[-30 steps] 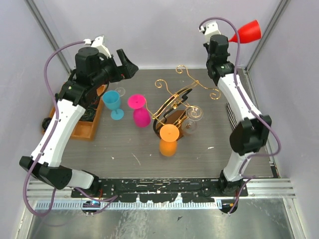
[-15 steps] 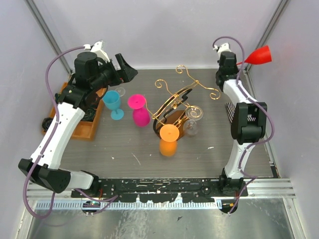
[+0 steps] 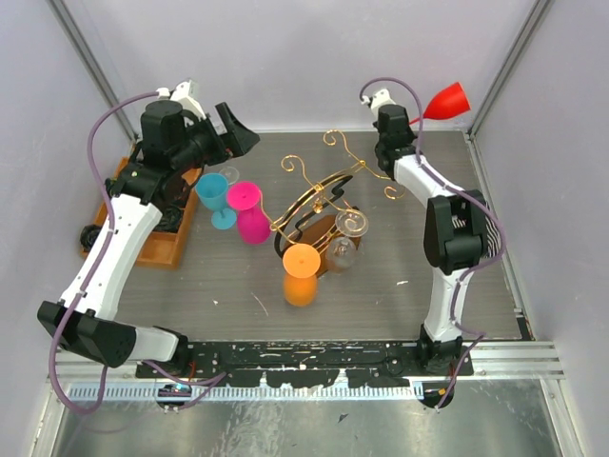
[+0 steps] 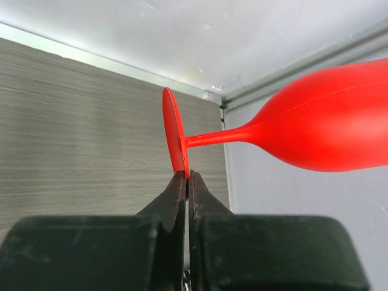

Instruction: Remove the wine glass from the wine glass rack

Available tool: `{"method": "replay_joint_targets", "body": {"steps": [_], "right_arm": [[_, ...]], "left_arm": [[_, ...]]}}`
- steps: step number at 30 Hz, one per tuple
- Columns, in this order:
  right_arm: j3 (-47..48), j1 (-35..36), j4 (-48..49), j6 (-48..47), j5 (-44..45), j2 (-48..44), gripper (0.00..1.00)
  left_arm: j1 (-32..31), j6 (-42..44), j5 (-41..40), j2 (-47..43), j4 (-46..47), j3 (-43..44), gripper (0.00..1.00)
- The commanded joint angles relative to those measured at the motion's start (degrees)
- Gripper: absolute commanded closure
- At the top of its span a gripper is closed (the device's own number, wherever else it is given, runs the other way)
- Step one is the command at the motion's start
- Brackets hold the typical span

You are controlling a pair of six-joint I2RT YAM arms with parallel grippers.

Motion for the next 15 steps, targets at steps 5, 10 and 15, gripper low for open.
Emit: {"method": "replay_joint_targets", "body": {"steps": [5, 10, 15], "right_arm": [[9.41, -0.29, 3.46, -1.73, 3.14, 5.55, 0.99], [15.11, -5.9, -1.17, 2.35, 0.94, 9.94, 0.99], [14.93, -9.45, -0.64, 2.21, -0.94, 11.72, 0.99]], "left_arm": [[0.93, -0.26, 1.74, -0.32, 0.96, 0.46, 0.01], [1.15, 0.33, 1.87, -0.83, -0.23, 1.29, 0.01], [1.25, 0.21, 2.52, 0.37, 0.26, 2.0, 0.01]]}}
